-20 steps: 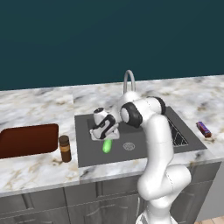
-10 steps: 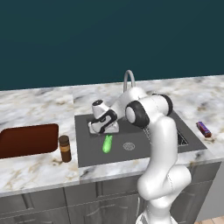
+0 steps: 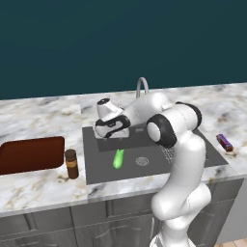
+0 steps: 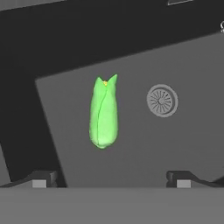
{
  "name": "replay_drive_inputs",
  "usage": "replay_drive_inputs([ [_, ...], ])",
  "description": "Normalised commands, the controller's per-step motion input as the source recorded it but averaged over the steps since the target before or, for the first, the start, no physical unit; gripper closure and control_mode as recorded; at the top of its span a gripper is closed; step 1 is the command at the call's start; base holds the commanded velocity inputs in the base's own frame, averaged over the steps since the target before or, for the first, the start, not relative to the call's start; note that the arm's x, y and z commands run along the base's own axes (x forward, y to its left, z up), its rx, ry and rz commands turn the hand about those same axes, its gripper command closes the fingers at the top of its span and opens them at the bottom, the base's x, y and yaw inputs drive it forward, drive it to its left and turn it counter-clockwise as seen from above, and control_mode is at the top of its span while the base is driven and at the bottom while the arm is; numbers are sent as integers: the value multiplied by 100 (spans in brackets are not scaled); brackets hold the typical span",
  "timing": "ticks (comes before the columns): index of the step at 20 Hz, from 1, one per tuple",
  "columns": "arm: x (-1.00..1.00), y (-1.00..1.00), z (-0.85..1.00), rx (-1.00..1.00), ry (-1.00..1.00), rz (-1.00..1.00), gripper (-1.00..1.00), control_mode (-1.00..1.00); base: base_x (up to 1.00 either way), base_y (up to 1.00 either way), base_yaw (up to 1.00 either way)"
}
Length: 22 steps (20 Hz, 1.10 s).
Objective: Pick up all produce items and place them in the sink. Turn on the sink faucet to wash them. Then turn the sink off and put them in the tray.
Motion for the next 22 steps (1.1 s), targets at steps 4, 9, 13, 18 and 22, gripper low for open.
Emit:
replay_drive_inputs([
  [4, -45, 5, 70, 0, -4, 0, -100, -100, 0, 0, 0],
  [9, -61, -10, 43, 0, -5, 0, -100, -100, 0, 0, 0],
  [13, -77, -26, 33, 6, 0, 0, -100, -100, 0, 0, 0],
  [18, -64, -25, 48, 5, -1, 0, -100, -100, 0, 0, 0],
  [22, -62, -32, 39, 3, -2, 0, -100, -100, 0, 0, 0],
])
